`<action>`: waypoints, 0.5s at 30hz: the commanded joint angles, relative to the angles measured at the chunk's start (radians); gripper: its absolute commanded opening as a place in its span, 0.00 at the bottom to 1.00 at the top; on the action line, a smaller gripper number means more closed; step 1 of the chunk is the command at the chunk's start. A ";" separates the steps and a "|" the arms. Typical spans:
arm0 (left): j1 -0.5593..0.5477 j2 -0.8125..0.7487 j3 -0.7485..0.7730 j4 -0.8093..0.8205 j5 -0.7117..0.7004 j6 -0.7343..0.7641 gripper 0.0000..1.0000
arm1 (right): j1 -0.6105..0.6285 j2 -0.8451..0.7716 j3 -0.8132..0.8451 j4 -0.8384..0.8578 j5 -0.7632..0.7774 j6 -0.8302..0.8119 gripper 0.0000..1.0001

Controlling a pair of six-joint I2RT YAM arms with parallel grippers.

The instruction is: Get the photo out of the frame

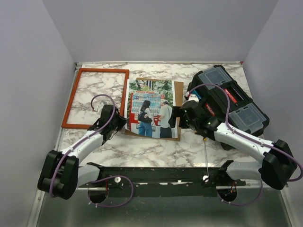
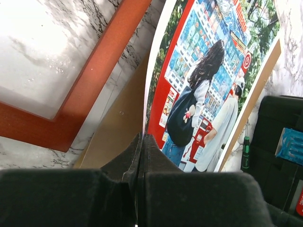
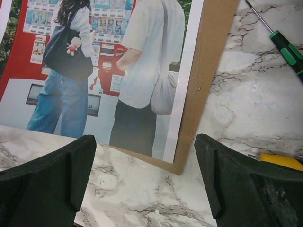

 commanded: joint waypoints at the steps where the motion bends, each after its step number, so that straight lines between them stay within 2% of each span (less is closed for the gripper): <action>1: -0.001 0.021 -0.024 0.069 0.028 0.001 0.01 | -0.002 0.030 0.034 0.037 -0.030 -0.020 0.95; 2: -0.001 0.022 -0.024 0.076 0.046 0.003 0.05 | -0.001 0.039 0.034 0.044 -0.037 -0.018 0.94; 4: -0.002 0.013 -0.028 0.099 0.091 0.019 0.22 | -0.002 0.067 0.031 0.066 -0.055 -0.019 0.95; 5: -0.001 0.002 -0.027 0.082 0.105 0.031 0.41 | -0.002 0.082 0.032 0.077 -0.064 -0.017 0.94; 7: 0.008 -0.046 -0.023 0.007 0.088 0.071 0.66 | -0.002 0.112 0.041 0.083 -0.078 -0.014 0.94; 8: 0.019 -0.086 -0.029 -0.021 0.073 0.092 0.74 | -0.001 0.124 0.045 0.089 -0.084 -0.013 0.94; 12: 0.064 -0.144 0.021 -0.114 0.060 0.238 0.93 | -0.002 0.144 0.045 0.120 -0.099 -0.017 0.94; 15: 0.074 -0.075 0.126 -0.201 0.033 0.317 0.95 | -0.001 0.163 0.059 0.117 -0.102 -0.023 0.94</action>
